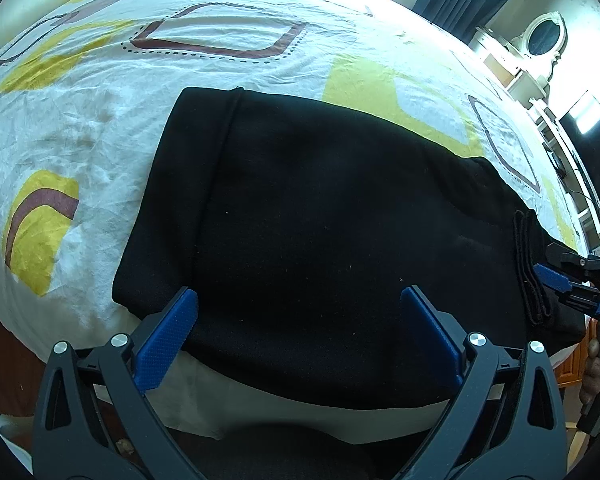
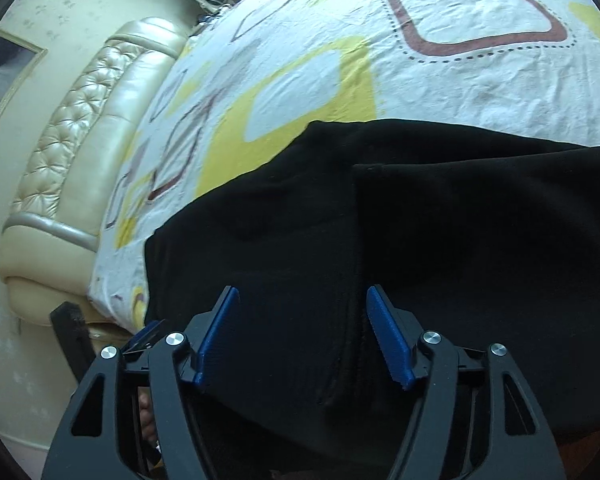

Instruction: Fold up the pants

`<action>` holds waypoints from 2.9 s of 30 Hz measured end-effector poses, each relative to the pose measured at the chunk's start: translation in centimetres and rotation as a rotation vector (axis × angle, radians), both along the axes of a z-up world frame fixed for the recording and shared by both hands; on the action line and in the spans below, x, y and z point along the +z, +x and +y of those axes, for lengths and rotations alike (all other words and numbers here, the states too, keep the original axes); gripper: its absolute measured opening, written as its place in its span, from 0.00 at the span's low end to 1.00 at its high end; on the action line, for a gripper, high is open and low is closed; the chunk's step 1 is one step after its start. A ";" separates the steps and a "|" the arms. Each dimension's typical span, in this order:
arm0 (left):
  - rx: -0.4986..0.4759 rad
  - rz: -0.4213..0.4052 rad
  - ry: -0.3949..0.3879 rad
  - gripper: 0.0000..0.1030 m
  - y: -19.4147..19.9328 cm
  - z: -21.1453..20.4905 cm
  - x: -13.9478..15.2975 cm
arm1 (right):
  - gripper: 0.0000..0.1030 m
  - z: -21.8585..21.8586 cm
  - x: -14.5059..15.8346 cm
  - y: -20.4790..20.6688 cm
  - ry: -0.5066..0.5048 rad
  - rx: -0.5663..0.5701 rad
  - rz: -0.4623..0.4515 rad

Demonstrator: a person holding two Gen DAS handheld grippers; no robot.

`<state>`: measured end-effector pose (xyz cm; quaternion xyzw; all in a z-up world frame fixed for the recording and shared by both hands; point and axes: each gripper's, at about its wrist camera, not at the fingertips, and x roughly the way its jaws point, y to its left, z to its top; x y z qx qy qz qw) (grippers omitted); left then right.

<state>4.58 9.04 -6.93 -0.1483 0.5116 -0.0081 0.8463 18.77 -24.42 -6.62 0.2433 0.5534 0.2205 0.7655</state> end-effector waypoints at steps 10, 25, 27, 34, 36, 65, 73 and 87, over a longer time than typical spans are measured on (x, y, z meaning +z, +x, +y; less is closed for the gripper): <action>-0.004 0.001 -0.001 0.98 0.0 0.0 0.1 | 0.65 -11.5 6.2 -2.3 0.067 -0.072 -0.185; -0.019 -0.007 0.057 0.98 -0.3 -0.8 0.0 | 0.34 -28.7 -5.2 -0.4 0.216 -0.437 0.007; -0.018 -0.008 0.066 0.98 -0.3 -0.9 0.0 | 0.32 -29.3 -5.9 -0.6 0.248 -0.445 0.009; -0.022 -0.008 0.061 0.98 -0.4 -0.8 0.2 | 0.47 -29.7 -5.7 -2.8 0.369 -0.417 0.017; -0.021 -0.007 0.058 0.98 -0.4 -0.8 0.2 | 0.51 -29.4 -5.6 -4.2 0.373 -0.377 0.022; 0.013 -0.151 -0.333 0.98 -0.2 7.3 5.3 | 0.68 -21.3 4.9 -10.6 -0.028 -0.375 -0.217; 0.084 -0.062 -0.568 0.97 1.3 13.0 0.2 | 0.69 -11.6 4.6 -10.4 0.090 -0.198 -0.230; -0.111 -0.022 -0.640 0.97 3.1 11.8 -2.0 | 0.69 -5.4 1.2 -10.8 0.072 -0.036 -0.113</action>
